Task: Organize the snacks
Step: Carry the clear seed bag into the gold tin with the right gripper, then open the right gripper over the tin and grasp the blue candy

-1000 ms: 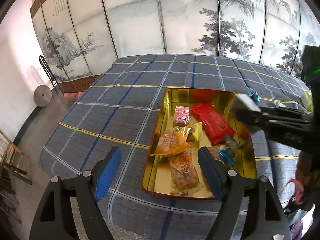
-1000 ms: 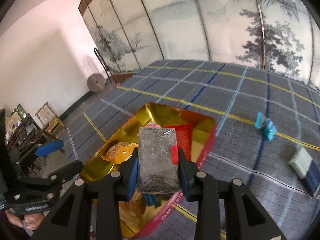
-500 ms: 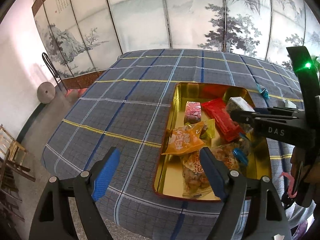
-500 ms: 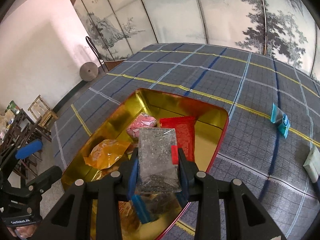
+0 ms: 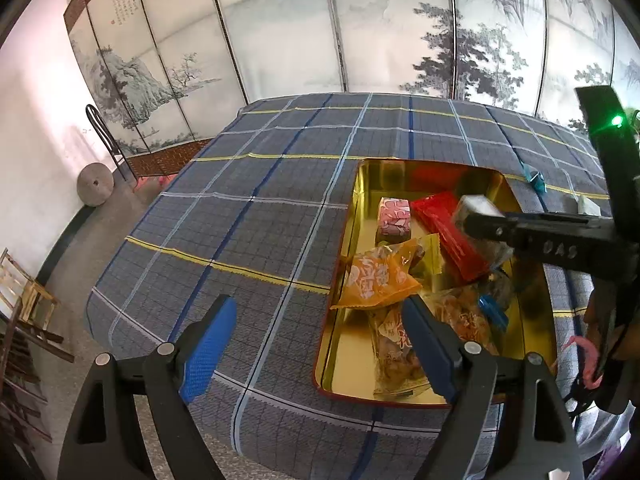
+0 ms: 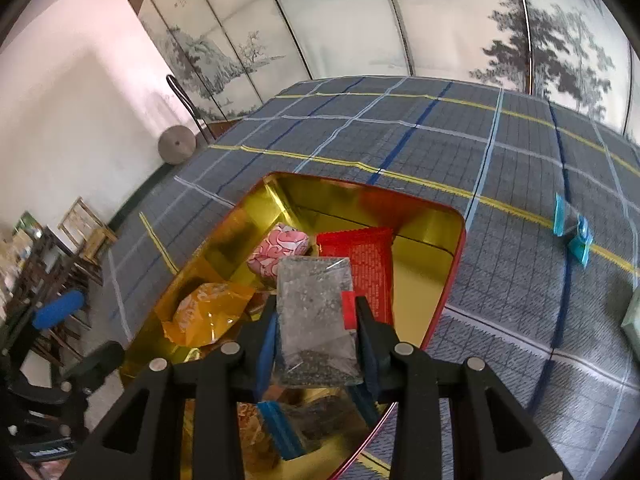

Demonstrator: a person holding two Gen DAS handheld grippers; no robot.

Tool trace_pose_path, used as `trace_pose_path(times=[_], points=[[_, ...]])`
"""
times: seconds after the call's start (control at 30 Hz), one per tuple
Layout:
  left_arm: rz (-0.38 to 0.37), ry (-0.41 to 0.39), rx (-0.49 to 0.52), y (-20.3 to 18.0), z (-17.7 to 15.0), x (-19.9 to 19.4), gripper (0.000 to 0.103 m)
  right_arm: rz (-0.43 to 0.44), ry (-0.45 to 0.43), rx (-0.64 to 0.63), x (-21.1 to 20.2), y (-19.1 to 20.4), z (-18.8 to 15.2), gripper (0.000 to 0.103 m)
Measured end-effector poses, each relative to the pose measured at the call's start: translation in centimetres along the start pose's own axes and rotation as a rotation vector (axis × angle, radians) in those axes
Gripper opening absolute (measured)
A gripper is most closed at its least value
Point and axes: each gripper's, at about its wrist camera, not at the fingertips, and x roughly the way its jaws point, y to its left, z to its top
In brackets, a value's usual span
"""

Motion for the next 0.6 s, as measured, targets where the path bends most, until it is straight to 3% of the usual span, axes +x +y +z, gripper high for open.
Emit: trace_pose_path(times=[0.17, 0.3, 0.5, 0.6], points=[[-0.001, 0.007, 0.005, -0.2, -0.1, 0.4, 0.083, 0.057, -0.046, 0.035, -1.5, -1.1, 0.2, 0.038], [0.005, 0.004, 0.015, -0.4, 0.0, 0.3, 0.083, 0.044, -0.079, 0.025, -2.9, -1.5, 0.4, 0.038], [-0.001, -0.015, 0.015, -0.3, 0.2, -0.1, 0.084, -0.104, -0.097, 0.004, -5.9, -6.4, 1.4, 0.040], [-0.012, -0.011, 0.023, -0.8, 0.3, -0.1, 0.084, -0.166, -0.055, 0.009, -6.1, -9.9, 2.3, 0.040]])
